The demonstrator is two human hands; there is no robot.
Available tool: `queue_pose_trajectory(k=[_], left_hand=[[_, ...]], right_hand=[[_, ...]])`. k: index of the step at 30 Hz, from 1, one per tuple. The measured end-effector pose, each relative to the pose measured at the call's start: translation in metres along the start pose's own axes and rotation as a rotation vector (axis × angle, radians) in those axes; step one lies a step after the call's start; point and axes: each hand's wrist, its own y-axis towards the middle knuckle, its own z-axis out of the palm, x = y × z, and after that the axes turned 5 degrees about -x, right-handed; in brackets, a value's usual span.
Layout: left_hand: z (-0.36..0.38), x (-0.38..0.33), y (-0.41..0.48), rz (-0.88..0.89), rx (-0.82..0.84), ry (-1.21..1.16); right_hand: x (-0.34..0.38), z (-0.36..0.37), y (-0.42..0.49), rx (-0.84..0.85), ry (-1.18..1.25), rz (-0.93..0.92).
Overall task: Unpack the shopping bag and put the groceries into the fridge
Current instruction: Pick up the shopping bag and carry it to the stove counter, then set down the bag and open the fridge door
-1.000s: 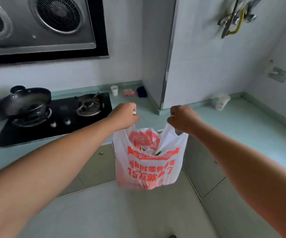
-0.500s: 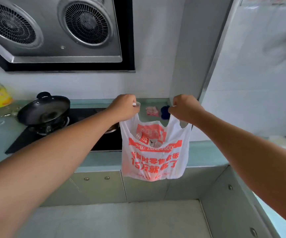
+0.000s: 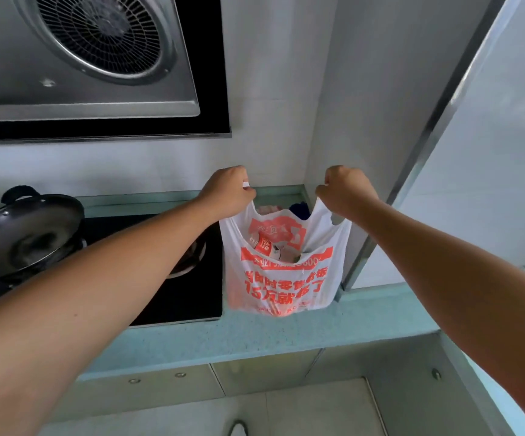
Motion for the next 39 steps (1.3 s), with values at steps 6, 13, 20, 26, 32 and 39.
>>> queue_pose_trajectory(k=[6,13,20,26,32,39], left_hand=[[0.030,0.025,0.034,0.001,0.056,-0.002],[0.056,0.052,0.027,-0.038,0.115,0.059],[0.072,0.068,0.007,-0.043,0.207,0.094],[0.077,0.064,-0.001,0.075,0.194,0.141],[0.090,0.064,0.004,0.471,0.105,0.576],[0.120,0.079,0.021,0.674,0.301,0.819]], right_hand=[[0.000,0.028,0.026,0.062,-0.032,0.082],[-0.009,0.069,0.024,0.108,-0.045,0.068],[-0.015,0.089,0.005,0.226,-0.136,0.033],[-0.020,0.100,-0.005,0.044,-0.258,-0.144],[-0.013,0.096,-0.011,-0.104,-0.610,-0.790],[-0.012,0.111,0.006,0.265,-0.930,-0.579]])
